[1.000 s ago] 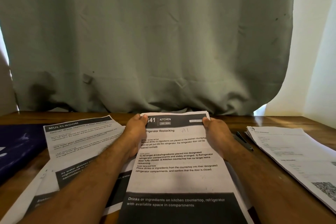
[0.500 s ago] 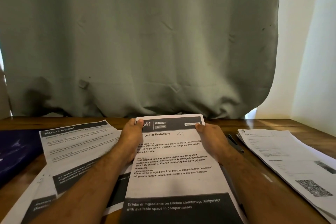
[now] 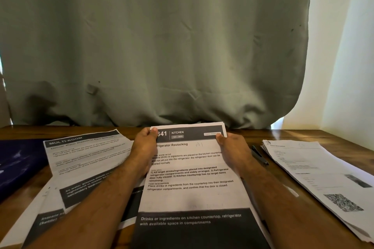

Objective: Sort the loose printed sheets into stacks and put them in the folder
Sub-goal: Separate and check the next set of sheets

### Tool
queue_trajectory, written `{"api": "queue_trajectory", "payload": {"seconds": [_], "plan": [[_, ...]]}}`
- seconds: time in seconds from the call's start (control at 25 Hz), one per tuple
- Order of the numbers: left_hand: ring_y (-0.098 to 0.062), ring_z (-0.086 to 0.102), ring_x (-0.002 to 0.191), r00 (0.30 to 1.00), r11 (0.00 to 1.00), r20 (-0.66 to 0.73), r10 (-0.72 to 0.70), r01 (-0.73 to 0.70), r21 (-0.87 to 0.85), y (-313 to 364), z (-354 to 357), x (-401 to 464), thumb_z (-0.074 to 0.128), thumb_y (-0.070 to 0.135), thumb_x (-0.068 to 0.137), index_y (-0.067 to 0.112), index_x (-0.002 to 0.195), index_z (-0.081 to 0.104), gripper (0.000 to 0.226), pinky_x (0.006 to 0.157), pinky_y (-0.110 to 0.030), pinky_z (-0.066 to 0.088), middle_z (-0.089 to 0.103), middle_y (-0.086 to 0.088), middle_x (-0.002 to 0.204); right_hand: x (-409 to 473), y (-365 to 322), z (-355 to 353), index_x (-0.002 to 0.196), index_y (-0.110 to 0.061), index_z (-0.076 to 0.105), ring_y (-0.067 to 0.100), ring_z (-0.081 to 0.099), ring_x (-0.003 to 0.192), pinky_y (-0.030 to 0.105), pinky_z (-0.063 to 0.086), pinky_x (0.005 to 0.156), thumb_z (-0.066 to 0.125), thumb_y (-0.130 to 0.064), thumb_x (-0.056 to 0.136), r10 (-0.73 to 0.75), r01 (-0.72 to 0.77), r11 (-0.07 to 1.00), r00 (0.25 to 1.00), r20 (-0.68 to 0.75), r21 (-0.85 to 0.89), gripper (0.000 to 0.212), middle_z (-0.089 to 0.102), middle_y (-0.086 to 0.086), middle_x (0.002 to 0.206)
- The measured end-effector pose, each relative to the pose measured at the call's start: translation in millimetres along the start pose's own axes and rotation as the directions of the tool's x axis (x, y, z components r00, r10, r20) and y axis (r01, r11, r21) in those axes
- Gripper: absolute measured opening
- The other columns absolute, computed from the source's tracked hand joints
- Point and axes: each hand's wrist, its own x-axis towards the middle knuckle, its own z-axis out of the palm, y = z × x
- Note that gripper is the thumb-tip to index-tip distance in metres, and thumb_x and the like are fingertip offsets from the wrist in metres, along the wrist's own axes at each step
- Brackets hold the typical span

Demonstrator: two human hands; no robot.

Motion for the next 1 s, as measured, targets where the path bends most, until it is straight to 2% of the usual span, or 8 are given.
{"api": "queue_trajectory", "payload": {"seconds": [0.08,0.16,0.28,0.4,0.48,0.56,0.72,1.0], "plan": [[-0.017,0.074,0.066,0.997,0.993,-0.030,0.069,-0.066,0.099,0,0,-4,0.048,0.038,0.105,0.019,0.116,0.057,0.024,0.050,-0.025,0.056,0.074,-0.009,0.097,-4,-2,-1,0.082,-0.013,0.062,0.003,0.063,0.044,0.013,0.040,0.035,0.050,-0.026,0.101,0.005,-0.005,1.000,1.000,0.004,0.011,0.025,0.066,-0.010,0.051],[-0.010,0.070,0.083,0.949,0.902,-0.044,0.313,-0.283,0.325,3,-2,-8,0.048,0.034,0.105,0.023,0.130,0.051,0.028,0.057,-0.017,0.053,0.068,-0.007,0.121,-6,-3,0,0.080,-0.014,0.062,0.002,0.062,0.042,0.012,0.038,0.033,0.049,-0.025,0.102,-0.005,0.005,1.000,1.000,0.011,0.012,0.027,0.065,-0.011,0.050],[-0.019,0.046,0.133,0.708,0.441,0.191,0.680,-0.603,0.665,17,5,-7,0.045,0.031,0.106,0.030,0.150,0.039,0.045,0.104,-0.037,0.045,0.042,-0.002,0.154,-5,-3,0,0.085,-0.013,0.063,0.004,0.065,0.046,0.014,0.041,0.035,0.049,-0.028,0.102,-0.003,0.002,1.000,1.000,0.023,0.008,0.027,0.068,-0.008,0.054],[-0.017,0.019,0.153,0.626,0.156,0.527,0.575,-0.716,0.681,31,43,-10,0.036,0.031,0.108,0.028,0.157,0.028,0.049,0.125,-0.041,0.014,0.026,0.001,0.165,-2,2,5,0.091,-0.016,0.067,0.015,0.072,0.061,0.026,0.056,0.050,0.053,-0.029,0.100,0.003,-0.007,0.997,0.999,0.045,0.076,0.021,0.074,0.000,0.070],[-0.015,0.012,0.155,0.620,0.046,0.638,0.457,-0.733,0.679,27,72,-11,0.031,0.034,0.109,0.023,0.159,0.022,0.052,0.125,-0.037,0.002,0.022,0.000,0.167,1,5,7,0.093,-0.016,0.069,0.020,0.074,0.069,0.035,0.060,0.064,0.054,-0.027,0.099,-0.016,0.011,0.995,0.999,0.051,0.104,0.020,0.075,0.003,0.075],[-0.016,0.018,0.154,0.636,-0.037,0.690,0.345,-0.726,0.687,16,94,-11,0.027,0.037,0.109,0.019,0.158,0.024,0.053,0.126,-0.040,-0.001,0.028,-0.002,0.165,4,7,7,0.089,-0.015,0.070,0.020,0.072,0.067,0.033,0.057,0.061,0.054,-0.029,0.098,-0.029,0.024,0.996,0.998,0.060,0.084,0.024,0.074,0.003,0.073],[-0.015,0.046,0.136,0.676,0.062,0.664,0.321,-0.714,0.697,-3,106,-5,0.024,0.040,0.109,0.028,0.145,0.045,0.044,0.126,-0.045,0.006,0.056,0.001,0.144,7,9,9,0.088,-0.014,0.070,0.013,0.065,0.056,0.027,0.050,0.052,0.052,-0.028,0.098,0.029,-0.036,0.996,0.997,0.078,0.082,0.025,0.069,0.001,0.066],[-0.014,0.047,0.136,0.682,0.218,0.663,0.309,-0.729,0.649,-17,99,11,0.027,0.040,0.109,0.033,0.149,0.043,0.043,0.124,-0.043,0.018,0.053,0.005,0.149,10,10,14,0.105,-0.017,0.066,0.010,0.059,0.056,0.022,0.044,0.046,0.050,-0.028,0.100,0.098,-0.099,0.995,0.992,0.078,0.005,0.020,0.066,0.002,0.076]]}}
